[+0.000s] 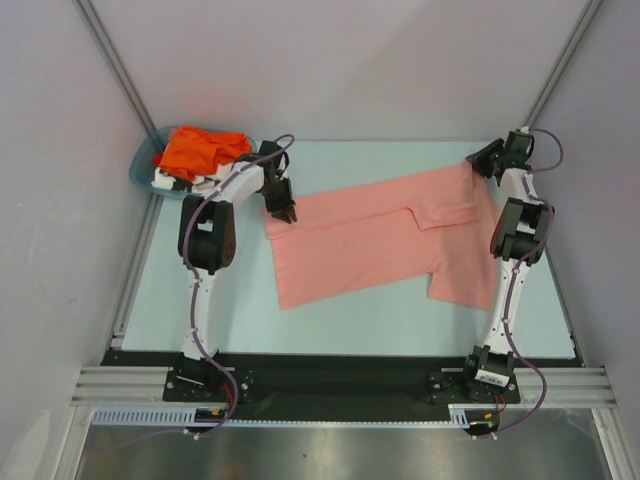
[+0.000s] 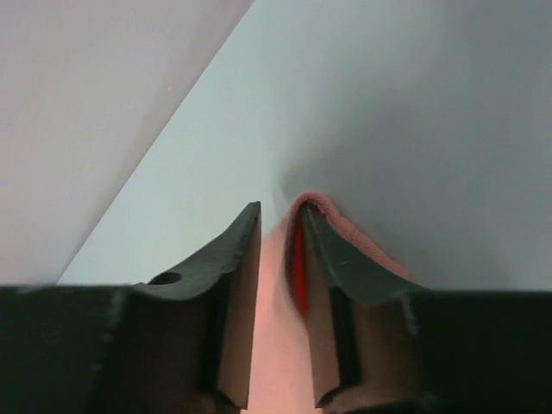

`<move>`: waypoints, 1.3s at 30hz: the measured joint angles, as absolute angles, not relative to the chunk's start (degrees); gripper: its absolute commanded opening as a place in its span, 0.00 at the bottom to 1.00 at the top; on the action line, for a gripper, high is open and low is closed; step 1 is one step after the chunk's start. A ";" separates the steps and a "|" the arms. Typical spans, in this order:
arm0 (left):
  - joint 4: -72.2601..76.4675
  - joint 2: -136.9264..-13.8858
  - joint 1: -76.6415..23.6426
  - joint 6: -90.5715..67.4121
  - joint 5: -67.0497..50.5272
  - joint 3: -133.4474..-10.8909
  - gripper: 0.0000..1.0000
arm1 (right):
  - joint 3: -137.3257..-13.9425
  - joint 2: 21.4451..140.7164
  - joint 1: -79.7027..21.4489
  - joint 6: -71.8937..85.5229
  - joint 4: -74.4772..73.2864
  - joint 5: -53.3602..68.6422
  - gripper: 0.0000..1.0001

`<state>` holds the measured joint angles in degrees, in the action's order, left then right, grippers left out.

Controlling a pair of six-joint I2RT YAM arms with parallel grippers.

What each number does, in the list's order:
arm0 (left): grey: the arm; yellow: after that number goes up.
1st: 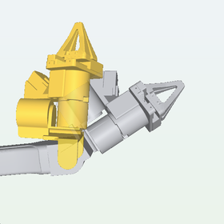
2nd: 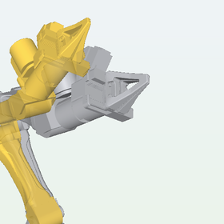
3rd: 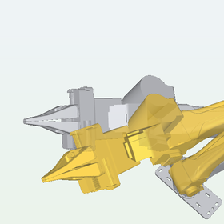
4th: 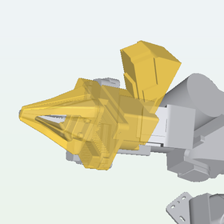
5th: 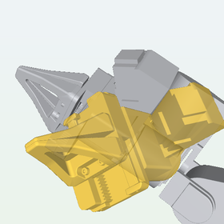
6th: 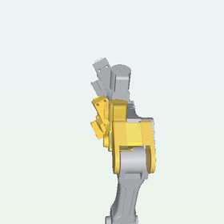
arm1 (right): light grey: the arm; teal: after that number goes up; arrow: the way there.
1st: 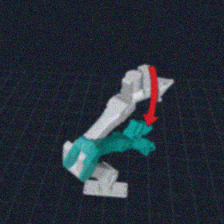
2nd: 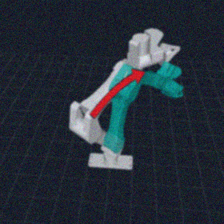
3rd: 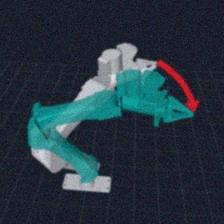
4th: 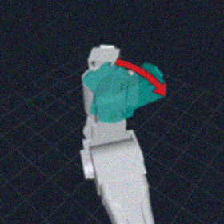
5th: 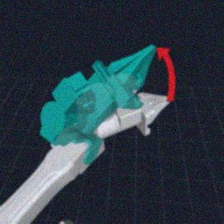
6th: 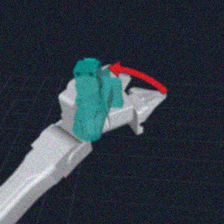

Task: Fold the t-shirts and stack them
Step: Fold the tshirt

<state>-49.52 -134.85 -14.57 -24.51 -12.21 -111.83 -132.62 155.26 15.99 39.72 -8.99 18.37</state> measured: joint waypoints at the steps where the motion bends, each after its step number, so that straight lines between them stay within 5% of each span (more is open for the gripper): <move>1: -49.84 -135.39 -14.59 -24.49 -12.21 -112.84 0.30 | -133.08 155.26 16.10 39.68 -9.41 18.33 0.36; 11: -47.79 -133.25 -16.14 -22.57 -7.46 -111.48 0.61 | -135.13 151.92 18.61 37.76 -22.09 16.34 0.70; 15: -48.88 -127.83 -16.38 -20.75 -4.47 -106.17 0.72 | -135.04 147.00 20.29 35.31 -32.62 14.35 0.76; 20: -48.64 -115.83 -17.52 -19.20 -2.79 -98.10 0.70 | -129.32 134.76 22.83 31.29 -42.96 11.46 0.77; 28: -44.64 -95.57 -21.19 -19.07 -6.17 -77.97 0.53 | -100.29 109.06 23.92 27.22 -48.66 9.15 0.70; 35: -44.27 -93.21 -26.94 -19.51 -6.52 -64.73 0.52 | -82.30 102.91 19.51 22.68 -51.48 5.67 0.71; 39: -44.23 -91.55 -32.49 -20.62 -3.70 -60.97 0.43 | -79.26 101.78 17.54 19.75 -52.60 4.97 0.71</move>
